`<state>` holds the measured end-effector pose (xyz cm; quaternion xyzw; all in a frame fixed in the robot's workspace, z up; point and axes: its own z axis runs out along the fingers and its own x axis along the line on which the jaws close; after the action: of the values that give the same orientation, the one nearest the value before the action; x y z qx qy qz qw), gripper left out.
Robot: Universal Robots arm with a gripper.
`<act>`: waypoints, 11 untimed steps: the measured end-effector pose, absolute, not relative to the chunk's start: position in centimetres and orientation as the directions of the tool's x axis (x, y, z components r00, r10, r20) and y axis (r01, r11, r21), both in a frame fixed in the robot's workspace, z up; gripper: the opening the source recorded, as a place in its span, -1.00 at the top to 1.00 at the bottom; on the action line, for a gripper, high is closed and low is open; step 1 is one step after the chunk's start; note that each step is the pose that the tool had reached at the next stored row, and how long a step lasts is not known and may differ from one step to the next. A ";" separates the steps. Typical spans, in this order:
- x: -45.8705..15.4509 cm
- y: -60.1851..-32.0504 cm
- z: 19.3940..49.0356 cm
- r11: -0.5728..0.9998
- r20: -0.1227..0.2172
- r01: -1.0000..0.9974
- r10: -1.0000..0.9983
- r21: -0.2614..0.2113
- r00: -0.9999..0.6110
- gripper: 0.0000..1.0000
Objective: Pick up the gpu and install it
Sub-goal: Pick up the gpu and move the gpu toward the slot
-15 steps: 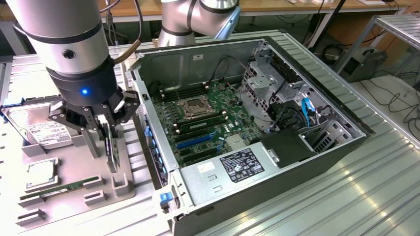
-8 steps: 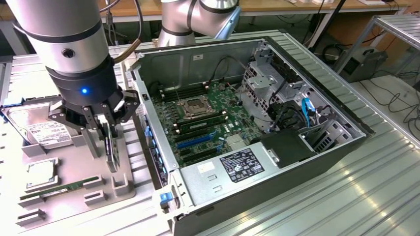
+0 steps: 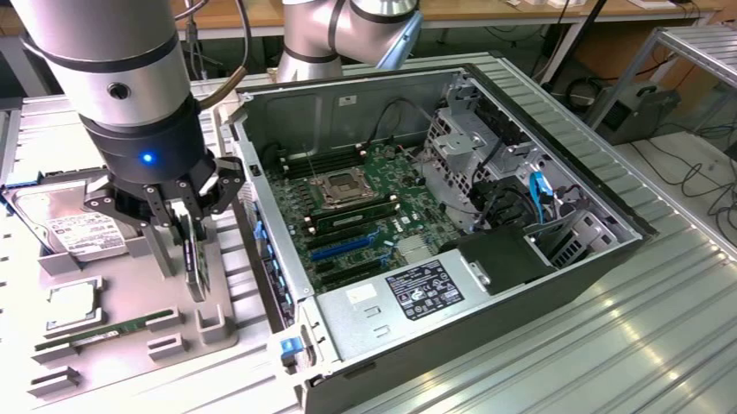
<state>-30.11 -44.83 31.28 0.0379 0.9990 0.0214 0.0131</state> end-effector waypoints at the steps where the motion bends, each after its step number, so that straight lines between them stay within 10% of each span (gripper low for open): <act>1: -30.1 -44.8 31.3 0.996 -0.025 0.075 0.076 0.044 -0.997 0.48; 11: -30.1 -44.8 31.5 0.996 -0.025 0.075 0.076 0.044 -0.997 0.48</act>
<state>-30.11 -44.83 31.50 0.0379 0.9990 0.0214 0.0131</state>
